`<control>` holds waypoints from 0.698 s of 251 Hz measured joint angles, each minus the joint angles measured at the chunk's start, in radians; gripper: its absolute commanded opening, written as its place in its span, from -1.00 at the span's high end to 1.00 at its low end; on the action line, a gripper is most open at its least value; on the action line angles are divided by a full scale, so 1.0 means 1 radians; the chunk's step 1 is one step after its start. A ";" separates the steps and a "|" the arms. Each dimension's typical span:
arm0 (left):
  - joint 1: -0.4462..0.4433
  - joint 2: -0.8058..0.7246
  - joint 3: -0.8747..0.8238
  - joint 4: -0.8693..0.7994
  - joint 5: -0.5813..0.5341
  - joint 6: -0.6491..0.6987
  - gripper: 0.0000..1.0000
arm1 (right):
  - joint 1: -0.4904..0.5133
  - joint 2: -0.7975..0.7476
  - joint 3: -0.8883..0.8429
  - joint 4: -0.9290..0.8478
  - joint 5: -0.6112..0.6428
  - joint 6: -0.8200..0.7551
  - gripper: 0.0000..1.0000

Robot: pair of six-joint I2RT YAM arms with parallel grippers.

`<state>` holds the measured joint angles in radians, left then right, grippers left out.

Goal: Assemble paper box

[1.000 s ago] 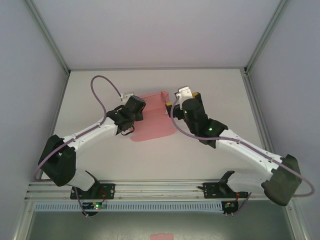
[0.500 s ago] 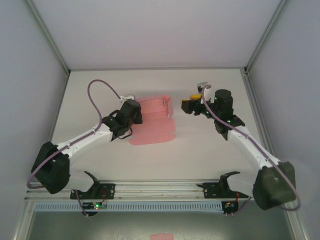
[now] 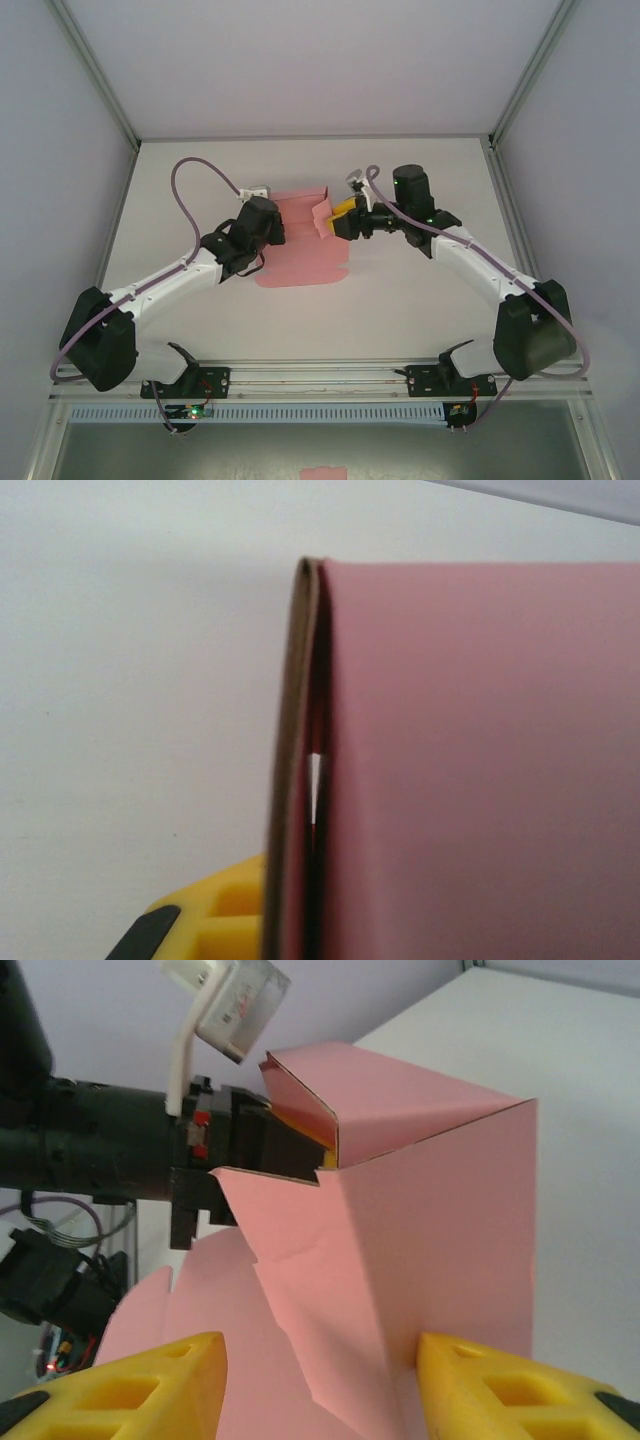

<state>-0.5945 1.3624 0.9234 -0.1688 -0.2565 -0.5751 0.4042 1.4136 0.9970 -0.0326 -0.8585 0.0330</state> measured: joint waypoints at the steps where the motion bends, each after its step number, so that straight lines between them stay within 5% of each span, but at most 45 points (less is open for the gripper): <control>1: 0.000 0.000 0.000 0.000 0.000 0.000 1.00 | 0.001 0.001 0.001 -0.002 0.003 0.000 -0.04; 30: 0.002 0.013 0.000 -0.009 -0.015 0.000 1.00 | 0.045 0.026 0.026 -0.028 0.147 -0.006 -0.07; 81: 0.007 0.017 0.000 -0.010 -0.017 -0.001 1.00 | 0.177 0.035 0.037 -0.014 0.589 0.001 -0.08; 117: 0.006 0.017 0.000 -0.008 0.005 0.000 1.00 | 0.204 0.087 0.040 0.042 0.750 0.020 -0.18; 175: 0.005 0.017 0.000 0.006 0.041 0.000 1.00 | 0.214 0.141 0.042 0.079 0.830 0.007 0.43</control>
<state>-0.5900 1.3796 0.9234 -0.1627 -0.2153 -0.5751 0.6178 1.5547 1.0386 0.0463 -0.0280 0.0399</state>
